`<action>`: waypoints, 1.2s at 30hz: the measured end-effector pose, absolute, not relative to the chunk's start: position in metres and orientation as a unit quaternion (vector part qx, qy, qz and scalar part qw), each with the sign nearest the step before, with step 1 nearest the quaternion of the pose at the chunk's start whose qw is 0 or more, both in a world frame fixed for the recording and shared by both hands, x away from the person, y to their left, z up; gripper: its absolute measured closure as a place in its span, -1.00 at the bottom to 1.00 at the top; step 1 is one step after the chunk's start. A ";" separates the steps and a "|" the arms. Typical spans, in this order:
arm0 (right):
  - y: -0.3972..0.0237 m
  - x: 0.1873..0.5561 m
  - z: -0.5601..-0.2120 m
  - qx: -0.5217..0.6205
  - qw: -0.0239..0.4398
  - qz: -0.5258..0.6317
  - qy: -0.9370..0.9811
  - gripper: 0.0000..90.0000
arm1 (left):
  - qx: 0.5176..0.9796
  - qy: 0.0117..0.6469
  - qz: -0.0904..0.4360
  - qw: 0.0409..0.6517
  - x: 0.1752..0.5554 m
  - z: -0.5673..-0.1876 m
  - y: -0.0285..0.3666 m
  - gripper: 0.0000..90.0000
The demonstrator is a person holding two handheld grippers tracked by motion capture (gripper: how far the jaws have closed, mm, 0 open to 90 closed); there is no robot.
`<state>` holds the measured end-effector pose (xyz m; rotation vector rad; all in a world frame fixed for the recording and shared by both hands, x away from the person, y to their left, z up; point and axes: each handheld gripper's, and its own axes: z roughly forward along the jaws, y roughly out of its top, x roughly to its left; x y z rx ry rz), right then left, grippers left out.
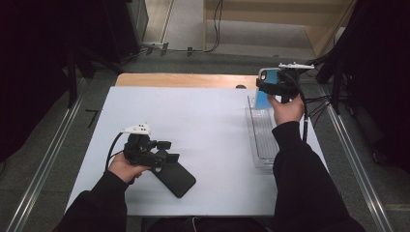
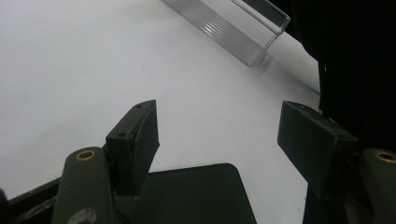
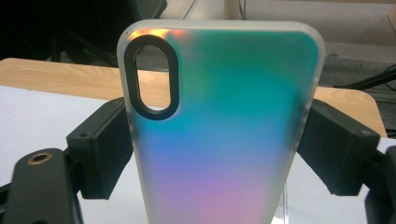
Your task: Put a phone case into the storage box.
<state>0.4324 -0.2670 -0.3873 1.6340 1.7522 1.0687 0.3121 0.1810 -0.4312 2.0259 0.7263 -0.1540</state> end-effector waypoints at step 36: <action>-0.261 0.469 -0.440 0.645 0.250 0.349 0.632 -0.68 | 0.832 0.289 -0.064 0.470 0.313 -0.433 0.178 -0.33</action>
